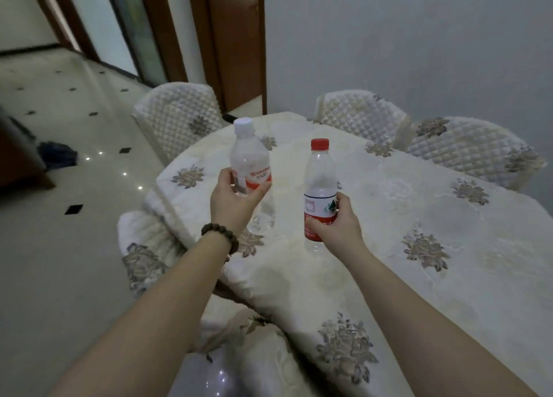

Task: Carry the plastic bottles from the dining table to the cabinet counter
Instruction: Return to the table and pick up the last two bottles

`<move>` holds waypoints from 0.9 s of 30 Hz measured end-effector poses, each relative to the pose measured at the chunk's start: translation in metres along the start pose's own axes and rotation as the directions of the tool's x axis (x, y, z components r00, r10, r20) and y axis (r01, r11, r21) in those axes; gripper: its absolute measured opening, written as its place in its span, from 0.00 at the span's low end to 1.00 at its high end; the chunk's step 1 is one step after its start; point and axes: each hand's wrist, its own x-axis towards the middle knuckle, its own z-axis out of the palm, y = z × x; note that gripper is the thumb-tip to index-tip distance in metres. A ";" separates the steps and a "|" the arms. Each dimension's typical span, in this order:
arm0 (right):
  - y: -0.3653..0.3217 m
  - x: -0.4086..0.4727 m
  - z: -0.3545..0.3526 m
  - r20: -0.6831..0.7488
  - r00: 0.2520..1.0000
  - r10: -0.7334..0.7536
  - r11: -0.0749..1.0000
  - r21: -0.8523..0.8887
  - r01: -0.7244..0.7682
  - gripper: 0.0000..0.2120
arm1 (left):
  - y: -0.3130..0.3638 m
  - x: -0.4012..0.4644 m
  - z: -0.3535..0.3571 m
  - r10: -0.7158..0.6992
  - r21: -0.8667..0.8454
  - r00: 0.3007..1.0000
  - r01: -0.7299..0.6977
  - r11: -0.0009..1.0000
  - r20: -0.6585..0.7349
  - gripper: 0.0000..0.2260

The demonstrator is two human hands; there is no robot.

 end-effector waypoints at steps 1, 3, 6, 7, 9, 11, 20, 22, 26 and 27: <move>-0.007 -0.003 0.015 0.035 0.999 -0.016 1.000 0.005 0.016 0.26 | -0.004 -0.001 -0.018 -0.009 0.007 0.999 0.009 1.000 -0.035 0.21; -0.023 -0.011 0.046 0.104 0.994 -0.040 0.999 0.011 0.039 0.27 | -0.011 -0.003 -0.055 -0.026 0.014 0.994 0.028 1.000 -0.106 0.21; -0.051 -0.027 0.095 0.184 0.980 -0.075 0.997 0.009 0.074 0.30 | -0.025 -0.009 -0.117 -0.051 0.014 0.978 0.055 0.998 -0.202 0.21; -0.060 -0.033 0.112 0.205 0.975 -0.087 0.996 0.014 0.087 0.30 | -0.029 -0.012 -0.140 -0.056 0.017 0.970 0.062 0.998 -0.237 0.21; -0.079 -0.048 0.147 0.246 0.963 -0.114 0.993 0.026 0.111 0.31 | -0.038 -0.019 -0.186 -0.061 0.020 0.951 0.070 0.997 -0.304 0.21; -0.098 -0.065 0.183 0.281 0.949 -0.139 0.990 0.053 0.130 0.29 | -0.047 -0.029 -0.233 -0.075 0.017 0.935 0.086 0.996 -0.348 0.21; -0.169 -0.175 0.343 0.506 0.819 -0.269 0.961 0.197 0.194 0.29 | -0.091 -0.105 -0.423 -0.129 0.010 0.841 0.158 0.987 -0.525 0.21; -0.174 -0.201 0.378 0.564 0.776 -0.281 0.959 0.195 0.206 0.32 | -0.104 -0.125 -0.459 -0.143 0.008 0.814 0.179 0.984 -0.563 0.20; -0.179 -0.253 0.441 0.672 0.683 -0.287 0.958 0.185 0.220 0.33 | -0.132 -0.162 -0.524 -0.179 0.008 0.733 0.244 0.970 -0.656 0.22; -0.179 -0.266 0.455 0.692 0.662 -0.288 0.957 0.188 0.221 0.33 | -0.139 -0.171 -0.537 -0.184 0.007 0.712 0.257 0.966 -0.678 0.22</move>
